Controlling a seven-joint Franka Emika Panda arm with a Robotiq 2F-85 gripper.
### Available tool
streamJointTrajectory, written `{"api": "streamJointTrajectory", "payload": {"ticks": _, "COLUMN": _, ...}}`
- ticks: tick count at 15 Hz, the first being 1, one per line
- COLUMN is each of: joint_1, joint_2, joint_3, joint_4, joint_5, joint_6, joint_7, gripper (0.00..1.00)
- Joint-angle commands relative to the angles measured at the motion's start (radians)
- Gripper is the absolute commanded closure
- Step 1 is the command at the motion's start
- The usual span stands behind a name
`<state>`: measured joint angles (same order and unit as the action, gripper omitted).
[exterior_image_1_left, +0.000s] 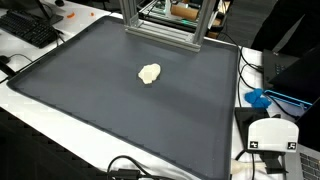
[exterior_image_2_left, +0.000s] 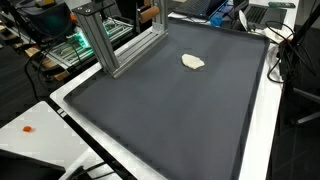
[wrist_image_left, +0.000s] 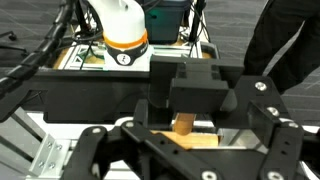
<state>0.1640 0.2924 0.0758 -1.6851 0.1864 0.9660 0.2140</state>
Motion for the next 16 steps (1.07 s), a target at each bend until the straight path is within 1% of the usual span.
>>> {"api": "streamJointTrajectory", "payload": {"ticks": 1, "joint_1": -0.006, "joint_2": -0.048, "joint_3": -0.003, "joint_4": 0.009, "joint_5": -0.047, "joint_6": 0.14, "joint_7": -0.019, "gripper": 0.0}}
{"api": "streamJointTrajectory", "payload": {"ticks": 5, "joint_1": -0.009, "joint_2": -0.091, "joint_3": 0.0, "joint_4": -0.011, "joint_5": -0.097, "joint_6": 0.357, "joint_7": -0.023, "gripper": 0.0}}
{"api": "streamJointTrajectory", "payload": {"ticks": 9, "joint_1": -0.014, "joint_2": -0.12, "joint_3": 0.001, "joint_4": -0.046, "joint_5": -0.114, "joint_6": 0.567, "joint_7": -0.007, "gripper": 0.0}}
{"api": "streamJointTrajectory", "payload": {"ticks": 16, "joint_1": -0.02, "joint_2": -0.164, "joint_3": 0.002, "joint_4": -0.146, "joint_5": -0.13, "joint_6": 0.812, "joint_7": 0.007, "gripper": 0.0}}
